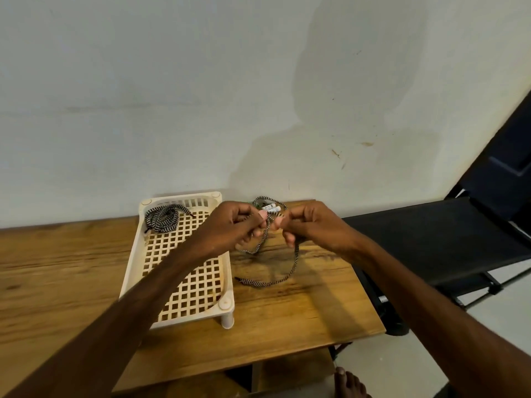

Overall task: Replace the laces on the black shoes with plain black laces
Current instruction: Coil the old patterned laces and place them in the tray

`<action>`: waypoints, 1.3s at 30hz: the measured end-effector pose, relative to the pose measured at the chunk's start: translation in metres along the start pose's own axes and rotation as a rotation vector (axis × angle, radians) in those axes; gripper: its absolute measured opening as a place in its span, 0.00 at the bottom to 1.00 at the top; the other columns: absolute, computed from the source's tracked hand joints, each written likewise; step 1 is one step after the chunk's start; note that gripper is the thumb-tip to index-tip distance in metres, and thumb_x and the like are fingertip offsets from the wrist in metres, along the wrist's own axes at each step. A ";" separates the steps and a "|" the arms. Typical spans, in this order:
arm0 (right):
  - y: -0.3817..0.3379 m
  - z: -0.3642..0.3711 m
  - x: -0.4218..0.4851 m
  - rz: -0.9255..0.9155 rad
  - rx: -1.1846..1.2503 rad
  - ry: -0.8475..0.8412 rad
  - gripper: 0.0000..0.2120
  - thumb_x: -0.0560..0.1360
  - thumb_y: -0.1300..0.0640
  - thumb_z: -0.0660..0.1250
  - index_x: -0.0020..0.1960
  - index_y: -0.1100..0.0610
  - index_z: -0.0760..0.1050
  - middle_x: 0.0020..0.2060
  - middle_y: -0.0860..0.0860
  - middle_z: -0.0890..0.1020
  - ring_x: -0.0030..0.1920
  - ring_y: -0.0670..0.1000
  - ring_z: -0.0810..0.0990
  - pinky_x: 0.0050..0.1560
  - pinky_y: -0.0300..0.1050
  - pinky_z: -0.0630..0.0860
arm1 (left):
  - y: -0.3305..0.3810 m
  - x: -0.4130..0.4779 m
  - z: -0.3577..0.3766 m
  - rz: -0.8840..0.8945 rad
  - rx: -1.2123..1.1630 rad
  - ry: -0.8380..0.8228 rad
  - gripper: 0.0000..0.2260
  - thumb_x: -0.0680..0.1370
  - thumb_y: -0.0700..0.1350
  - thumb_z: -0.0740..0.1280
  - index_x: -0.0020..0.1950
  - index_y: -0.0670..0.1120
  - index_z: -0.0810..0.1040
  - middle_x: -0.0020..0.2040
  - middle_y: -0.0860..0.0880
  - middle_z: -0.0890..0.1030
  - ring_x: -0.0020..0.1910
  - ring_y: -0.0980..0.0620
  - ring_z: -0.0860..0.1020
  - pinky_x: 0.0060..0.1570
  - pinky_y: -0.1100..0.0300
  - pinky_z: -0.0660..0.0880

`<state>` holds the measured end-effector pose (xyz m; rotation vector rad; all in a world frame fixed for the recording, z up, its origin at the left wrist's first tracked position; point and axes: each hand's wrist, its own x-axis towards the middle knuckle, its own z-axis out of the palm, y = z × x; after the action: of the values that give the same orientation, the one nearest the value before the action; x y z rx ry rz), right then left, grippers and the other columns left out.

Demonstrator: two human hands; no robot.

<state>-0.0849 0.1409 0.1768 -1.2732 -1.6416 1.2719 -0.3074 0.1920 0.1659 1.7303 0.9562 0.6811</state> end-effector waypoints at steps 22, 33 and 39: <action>-0.004 0.025 -0.003 0.074 0.285 -0.099 0.18 0.86 0.52 0.57 0.67 0.64 0.73 0.40 0.57 0.85 0.25 0.47 0.70 0.25 0.41 0.59 | 0.033 -0.009 -0.006 0.011 -0.770 -0.024 0.16 0.84 0.51 0.60 0.55 0.43 0.83 0.49 0.43 0.85 0.36 0.52 0.82 0.33 0.64 0.79; -0.023 -0.034 -0.015 -0.024 0.595 -0.346 0.18 0.85 0.55 0.61 0.69 0.64 0.76 0.30 0.51 0.79 0.22 0.41 0.66 0.22 0.32 0.60 | 0.016 0.001 -0.032 -0.096 -1.106 0.340 0.09 0.83 0.39 0.61 0.54 0.40 0.81 0.44 0.47 0.84 0.41 0.52 0.84 0.37 0.65 0.80; -0.013 -0.037 -0.009 -0.036 0.307 0.240 0.15 0.85 0.54 0.60 0.67 0.56 0.78 0.43 0.55 0.86 0.26 0.46 0.70 0.23 0.36 0.63 | 0.017 0.007 -0.007 -0.084 -0.631 0.282 0.23 0.79 0.36 0.69 0.74 0.42 0.70 0.69 0.43 0.77 0.58 0.44 0.84 0.50 0.54 0.83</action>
<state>-0.0522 0.1423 0.2001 -1.1515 -1.2419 1.2405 -0.3050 0.1985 0.1840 1.0516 0.8716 1.0577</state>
